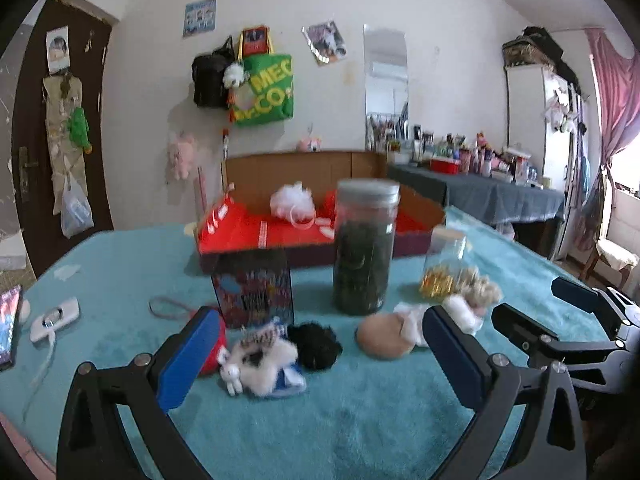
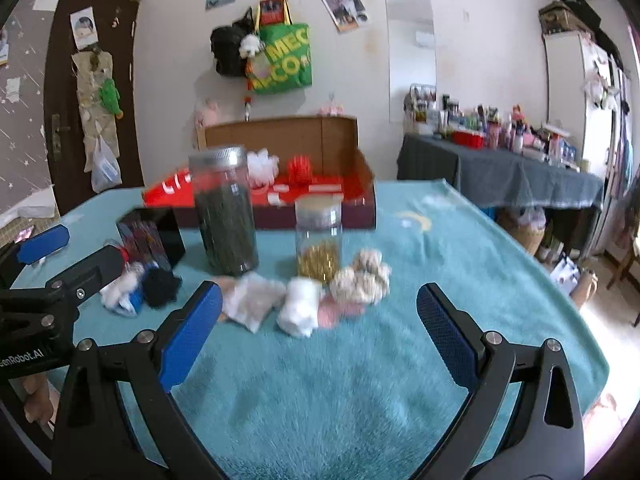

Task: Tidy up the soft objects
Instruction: 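Move both tools back toward the remaining soft items, then grasp the red knitted pouch with the left tool while the right tool grasps the cream scrunchie, then lift and carry the pouch and scrunchie over the box with both tools, then open both tools to drop the pouch and scrunchie into the box, then withdraw both tools from the box toward the items on the table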

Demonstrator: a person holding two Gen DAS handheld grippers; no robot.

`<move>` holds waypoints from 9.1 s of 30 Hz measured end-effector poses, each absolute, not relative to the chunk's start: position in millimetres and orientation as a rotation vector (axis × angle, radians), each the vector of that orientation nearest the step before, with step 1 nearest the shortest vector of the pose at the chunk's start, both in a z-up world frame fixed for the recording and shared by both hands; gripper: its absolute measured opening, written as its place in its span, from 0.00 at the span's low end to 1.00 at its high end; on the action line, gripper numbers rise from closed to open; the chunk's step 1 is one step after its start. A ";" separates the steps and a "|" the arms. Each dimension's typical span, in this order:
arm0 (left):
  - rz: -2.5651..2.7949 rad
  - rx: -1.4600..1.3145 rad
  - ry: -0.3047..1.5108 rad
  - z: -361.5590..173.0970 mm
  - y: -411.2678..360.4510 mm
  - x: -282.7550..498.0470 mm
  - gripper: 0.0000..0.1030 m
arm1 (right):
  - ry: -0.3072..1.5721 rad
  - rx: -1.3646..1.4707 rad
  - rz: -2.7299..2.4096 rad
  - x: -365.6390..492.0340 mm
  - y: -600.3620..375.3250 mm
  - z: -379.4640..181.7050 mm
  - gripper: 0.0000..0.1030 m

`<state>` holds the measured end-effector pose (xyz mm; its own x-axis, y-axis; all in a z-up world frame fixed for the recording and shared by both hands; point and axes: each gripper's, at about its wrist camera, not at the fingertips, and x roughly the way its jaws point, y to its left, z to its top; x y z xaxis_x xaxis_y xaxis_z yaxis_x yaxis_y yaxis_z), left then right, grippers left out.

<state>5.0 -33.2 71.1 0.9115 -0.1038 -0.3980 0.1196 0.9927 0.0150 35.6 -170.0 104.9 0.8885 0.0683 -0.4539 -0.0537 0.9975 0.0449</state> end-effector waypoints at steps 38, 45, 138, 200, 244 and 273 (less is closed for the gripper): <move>-0.013 0.036 0.628 64.4 55.8 67.1 1.00 | 0.709 0.147 0.048 103.1 -212.6 93.3 0.97; 0.018 0.034 0.728 49.1 80.0 91.1 0.83 | 0.819 0.224 0.114 132.5 -227.1 81.9 0.94; -0.260 0.096 0.760 69.5 97.8 114.8 0.43 | 0.838 0.282 0.311 144.6 -266.6 91.1 0.24; -0.200 0.183 1.058 76.8 18.3 374.1 0.44 | 1.103 -0.116 0.287 439.5 -154.8 109.5 0.25; -0.162 -0.003 0.499 221.2 30.9 178.1 1.00 | 0.613 -0.097 0.256 245.9 -159.9 280.1 0.88; -0.180 -0.020 0.361 149.6 -3.7 16.7 1.00 | 0.348 -0.064 0.134 39.6 -149.5 207.0 0.95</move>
